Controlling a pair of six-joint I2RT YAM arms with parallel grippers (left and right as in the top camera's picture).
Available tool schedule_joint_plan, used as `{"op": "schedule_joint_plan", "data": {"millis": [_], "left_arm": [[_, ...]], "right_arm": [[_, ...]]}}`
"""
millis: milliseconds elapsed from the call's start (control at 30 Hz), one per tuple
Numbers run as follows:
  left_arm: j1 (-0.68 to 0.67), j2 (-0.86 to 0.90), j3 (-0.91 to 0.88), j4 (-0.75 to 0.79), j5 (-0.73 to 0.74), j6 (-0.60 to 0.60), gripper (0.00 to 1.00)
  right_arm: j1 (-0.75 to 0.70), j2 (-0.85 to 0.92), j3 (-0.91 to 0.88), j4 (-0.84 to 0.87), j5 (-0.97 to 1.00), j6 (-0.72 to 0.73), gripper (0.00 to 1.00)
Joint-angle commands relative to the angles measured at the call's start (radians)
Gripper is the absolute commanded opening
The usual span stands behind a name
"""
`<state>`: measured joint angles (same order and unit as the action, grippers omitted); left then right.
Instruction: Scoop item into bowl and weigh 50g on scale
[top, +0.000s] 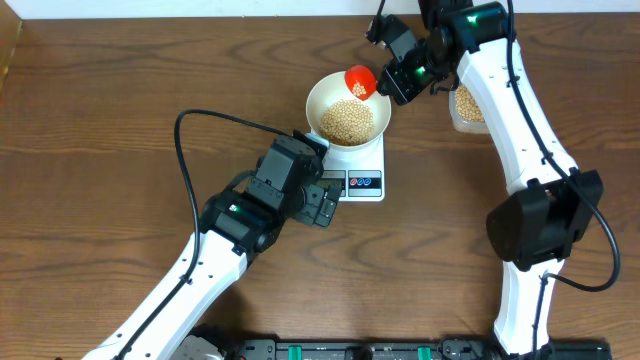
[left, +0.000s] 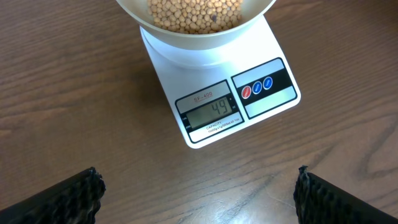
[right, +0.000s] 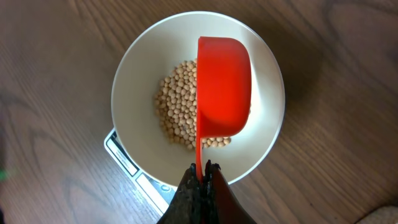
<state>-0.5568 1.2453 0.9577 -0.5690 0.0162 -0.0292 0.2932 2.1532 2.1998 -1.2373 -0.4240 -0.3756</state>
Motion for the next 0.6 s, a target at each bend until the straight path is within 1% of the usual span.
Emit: {"op": "schedule_joint_plan", "data": {"millis": [0,433,567], "left_arm": [[0.006,-0.002,-0.009,0.0,-0.013,-0.002,1.0],[0.006,-0.002,-0.009,0.0,-0.013,-0.002,1.0],[0.006,-0.002,-0.009,0.0,-0.013,-0.002,1.0]], "right_arm": [[0.002,-0.006,0.021,0.0,0.003,0.024,0.01],[0.0,-0.006,0.021,0.026,0.003,0.111,0.01],[-0.001,-0.006,0.021,0.031,0.003,0.117,0.01]]}}
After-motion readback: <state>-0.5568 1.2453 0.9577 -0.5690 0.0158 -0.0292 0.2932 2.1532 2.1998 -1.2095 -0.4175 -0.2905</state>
